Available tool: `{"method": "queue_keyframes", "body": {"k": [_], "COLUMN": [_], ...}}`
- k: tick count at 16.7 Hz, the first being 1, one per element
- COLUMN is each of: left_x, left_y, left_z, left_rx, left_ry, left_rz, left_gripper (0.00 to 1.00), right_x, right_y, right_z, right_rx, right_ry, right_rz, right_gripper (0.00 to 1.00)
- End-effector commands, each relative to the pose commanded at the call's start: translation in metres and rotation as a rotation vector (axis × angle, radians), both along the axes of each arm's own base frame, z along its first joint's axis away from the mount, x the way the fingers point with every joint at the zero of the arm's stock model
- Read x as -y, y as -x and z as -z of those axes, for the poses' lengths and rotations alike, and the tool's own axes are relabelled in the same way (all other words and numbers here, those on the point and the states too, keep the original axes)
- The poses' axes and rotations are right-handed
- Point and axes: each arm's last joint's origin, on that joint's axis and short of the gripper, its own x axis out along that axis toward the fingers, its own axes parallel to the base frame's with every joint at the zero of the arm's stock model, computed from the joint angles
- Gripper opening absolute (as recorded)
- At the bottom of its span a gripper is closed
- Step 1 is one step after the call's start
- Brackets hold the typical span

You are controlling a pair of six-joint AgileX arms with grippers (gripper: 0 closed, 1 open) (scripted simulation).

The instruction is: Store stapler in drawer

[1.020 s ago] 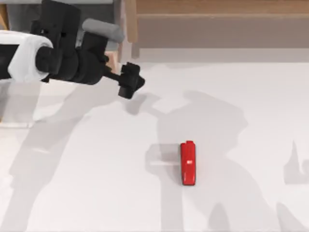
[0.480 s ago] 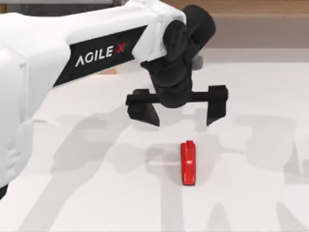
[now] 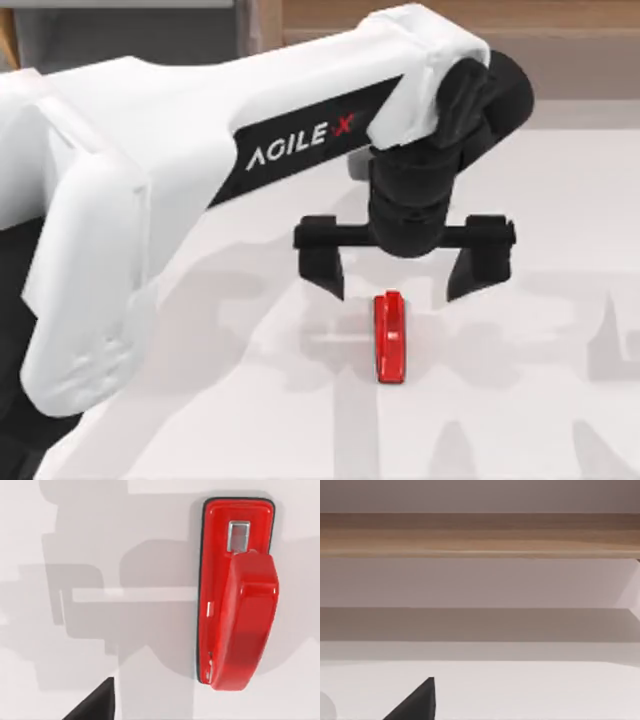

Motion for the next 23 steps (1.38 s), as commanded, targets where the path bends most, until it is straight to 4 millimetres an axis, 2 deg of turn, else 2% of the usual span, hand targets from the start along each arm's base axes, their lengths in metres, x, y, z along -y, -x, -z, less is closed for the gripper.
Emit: {"method": "queue_keyframes", "body": {"k": [5, 7, 13, 18, 23], "left_x": [-0.001, -0.001, 0.000, 0.000, 0.000], "left_y": [-0.001, -0.001, -0.001, 0.000, 0.000], "left_z": [0.000, 0.011, 0.065, 0.070, 0.070], "left_rx": [0.001, -0.001, 0.001, 0.000, 0.000], "left_ry": [0.003, 0.000, 0.001, 0.000, 0.000], "left_rz": [-0.003, 0.000, 0.000, 0.000, 0.000], "left_gripper": [1.00, 1.00, 1.00, 1.00, 0.62], "right_x": [0.000, 0.000, 0.000, 0.000, 0.000], "right_y": [0.000, 0.000, 0.000, 0.000, 0.000], "right_z": [0.000, 0.000, 0.000, 0.000, 0.000], "right_rx": [0.000, 0.000, 0.000, 0.000, 0.000], "right_ry": [0.000, 0.000, 0.000, 0.000, 0.000], "right_rz": [0.000, 0.000, 0.000, 0.000, 0.000], "right_gripper": [1.00, 1.00, 1.00, 1.00, 1.00]}}
